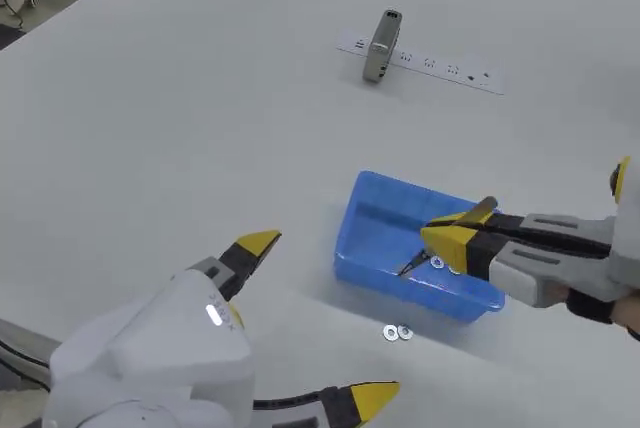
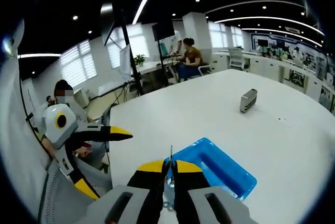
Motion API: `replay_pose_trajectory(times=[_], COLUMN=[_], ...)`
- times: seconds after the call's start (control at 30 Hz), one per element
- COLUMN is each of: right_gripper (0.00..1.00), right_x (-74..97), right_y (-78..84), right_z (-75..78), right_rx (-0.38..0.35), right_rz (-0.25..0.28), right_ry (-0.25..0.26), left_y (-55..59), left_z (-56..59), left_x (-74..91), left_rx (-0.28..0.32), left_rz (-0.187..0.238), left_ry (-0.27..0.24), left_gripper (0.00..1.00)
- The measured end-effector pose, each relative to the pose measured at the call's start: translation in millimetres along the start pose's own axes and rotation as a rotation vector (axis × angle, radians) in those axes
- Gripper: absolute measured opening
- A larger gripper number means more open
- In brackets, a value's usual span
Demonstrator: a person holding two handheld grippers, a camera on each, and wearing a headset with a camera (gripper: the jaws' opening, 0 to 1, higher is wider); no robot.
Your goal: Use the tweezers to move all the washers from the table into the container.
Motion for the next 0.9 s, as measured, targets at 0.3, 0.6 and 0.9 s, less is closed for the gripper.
replay_pose_trajectory(times=[0.3,0.6,0.9], right_gripper=[0.02,0.02,0.02], right_x=[-24.2,-42.1,-48.6], right_y=[13.3,29.3,35.4], right_z=[28.6,41.4,42.6], right_rx=[0.044,0.024,0.009], right_rz=[-0.095,-0.138,-0.152], right_ry=[0.09,0.125,0.136], left_y=[0.5,0.7,0.6], left_z=[-1.2,-0.7,-0.1], left_x=[0.7,0.2,-0.5], left_rx=[0.004,0.005,0.008], left_rz=[0.001,-0.003,-0.002], left_ry=[-0.009,-0.006,-0.001], left_gripper=[0.9,0.9,0.9])
Point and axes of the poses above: the centre of the closed fingertips' face, and the gripper's own axes: x roughly backward along the fingers, z roughly to its right, y roughly out of its underside, the point moved 6 cm from there along x, roughly backward along the fingers, and after that the axes turned 7 degrees about y, right-handed, at the moved point
